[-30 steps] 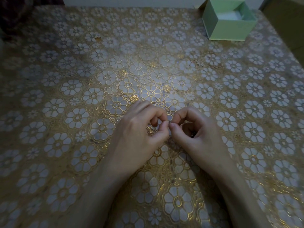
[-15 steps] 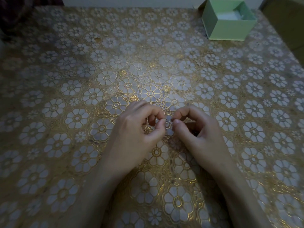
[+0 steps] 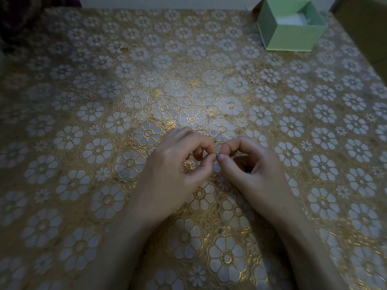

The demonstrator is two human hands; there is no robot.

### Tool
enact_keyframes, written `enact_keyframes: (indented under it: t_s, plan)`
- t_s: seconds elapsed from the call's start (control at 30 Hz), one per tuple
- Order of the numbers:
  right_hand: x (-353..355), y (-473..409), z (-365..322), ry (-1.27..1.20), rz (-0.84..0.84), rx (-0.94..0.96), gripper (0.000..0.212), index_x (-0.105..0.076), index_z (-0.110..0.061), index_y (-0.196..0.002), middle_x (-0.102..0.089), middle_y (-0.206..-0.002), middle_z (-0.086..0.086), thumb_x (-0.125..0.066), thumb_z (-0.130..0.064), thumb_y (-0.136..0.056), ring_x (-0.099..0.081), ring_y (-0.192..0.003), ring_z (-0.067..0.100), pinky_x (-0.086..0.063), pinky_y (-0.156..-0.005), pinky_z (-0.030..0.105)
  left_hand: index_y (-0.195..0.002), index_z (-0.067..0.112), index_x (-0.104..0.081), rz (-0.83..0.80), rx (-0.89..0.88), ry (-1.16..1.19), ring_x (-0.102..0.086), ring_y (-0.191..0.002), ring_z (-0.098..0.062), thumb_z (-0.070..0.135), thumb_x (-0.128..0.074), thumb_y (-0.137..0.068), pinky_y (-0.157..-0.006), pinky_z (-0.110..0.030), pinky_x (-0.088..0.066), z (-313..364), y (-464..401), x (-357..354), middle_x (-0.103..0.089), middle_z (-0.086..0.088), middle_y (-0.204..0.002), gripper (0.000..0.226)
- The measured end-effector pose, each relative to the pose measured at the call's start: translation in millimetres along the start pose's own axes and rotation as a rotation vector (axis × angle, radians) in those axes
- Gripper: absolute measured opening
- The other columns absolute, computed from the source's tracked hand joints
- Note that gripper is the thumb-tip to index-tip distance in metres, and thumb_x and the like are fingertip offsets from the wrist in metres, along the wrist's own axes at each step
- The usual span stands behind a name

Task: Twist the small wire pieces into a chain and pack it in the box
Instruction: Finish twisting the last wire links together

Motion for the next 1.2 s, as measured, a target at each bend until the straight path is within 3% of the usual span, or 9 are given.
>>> enact_keyframes:
  t_s: [0.33,0.43,0.53,0.63,0.7,0.87,1.2]
  plan:
    - [0,0,1,0.001,0.009,0.001,0.010,-0.054,-0.022,-0.068,-0.043,-0.047,-0.014,-0.058,-0.018,-0.076,-0.034,-0.041,0.002,-0.024,-0.044,0.011,-0.082,0.016,-0.060,-0.004,-0.019,-0.009,-0.042,-0.075,0.002,0.019,-0.057,-0.081,-0.072,-0.011,-0.031,0,1,-1,-0.044,0.016,-0.077,0.005]
    - [1,0,1,0.007,0.003,0.008,0.010,-0.054,-0.021,-0.068,-0.046,-0.051,-0.014,-0.058,-0.017,-0.077,-0.035,-0.042,0.002,-0.026,-0.045,0.012,-0.102,0.018,-0.058,-0.034,0.079,0.148,-0.048,-0.071,0.000,0.016,-0.054,-0.087,-0.067,-0.013,-0.034,-5,2,-2,-0.050,0.025,-0.082,0.016]
    - [0,0,0,0.046,-0.015,0.021,0.010,-0.055,-0.020,-0.068,-0.049,-0.057,-0.011,-0.059,-0.018,-0.076,-0.037,-0.045,0.002,-0.028,-0.047,0.014,-0.120,0.028,-0.050,-0.156,0.147,0.289,-0.058,-0.097,0.001,0.013,-0.051,-0.087,-0.082,-0.016,-0.041,-9,5,-13,-0.061,0.018,-0.106,0.036]
    - [0,-1,1,0.051,-0.035,0.020,0.009,-0.055,-0.020,-0.067,-0.046,-0.058,-0.008,-0.060,-0.018,-0.075,-0.038,-0.051,0.003,-0.030,-0.050,0.016,-0.125,0.031,-0.048,-0.216,0.150,0.315,-0.059,-0.082,-0.005,0.025,-0.054,-0.084,-0.076,-0.017,-0.041,-11,7,-19,-0.061,0.014,-0.087,0.041]
    - [0,-1,1,0.037,-0.042,0.017,0.008,-0.056,-0.019,-0.068,-0.043,-0.057,-0.007,-0.060,-0.017,-0.074,-0.038,-0.052,0.003,-0.031,-0.050,0.016,-0.119,0.029,-0.053,-0.206,0.141,0.298,-0.056,-0.073,-0.003,0.031,-0.053,-0.082,-0.069,-0.013,-0.039,-14,7,-17,-0.058,0.013,-0.076,0.037]
    - [1,-1,2,0.081,-0.029,0.028,0.007,-0.055,-0.019,-0.068,-0.044,-0.057,-0.009,-0.060,-0.017,-0.074,-0.038,-0.051,0.002,-0.031,-0.051,0.014,-0.085,0.029,-0.064,-0.133,0.179,0.242,-0.055,-0.073,0.000,0.041,-0.053,-0.078,-0.067,-0.011,-0.039,-20,5,-8,-0.060,0.012,-0.080,0.018]
    - [1,0,4,0.166,0.006,0.037,0.007,-0.053,-0.021,-0.069,-0.047,-0.056,-0.012,-0.059,-0.022,-0.072,-0.042,-0.050,0.005,-0.031,-0.051,0.015,-0.079,0.028,-0.063,-0.106,0.229,0.270,-0.054,-0.065,-0.001,0.044,-0.055,-0.075,-0.062,-0.011,-0.038,-20,6,-8,-0.058,0.014,-0.071,0.019]
Point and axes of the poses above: each hand's wrist, its own y-axis away from the middle knuckle, its own x-axis out of the back of the hand, z = x × y, the point moved 7 cm from there along -y, towards the middle knuckle
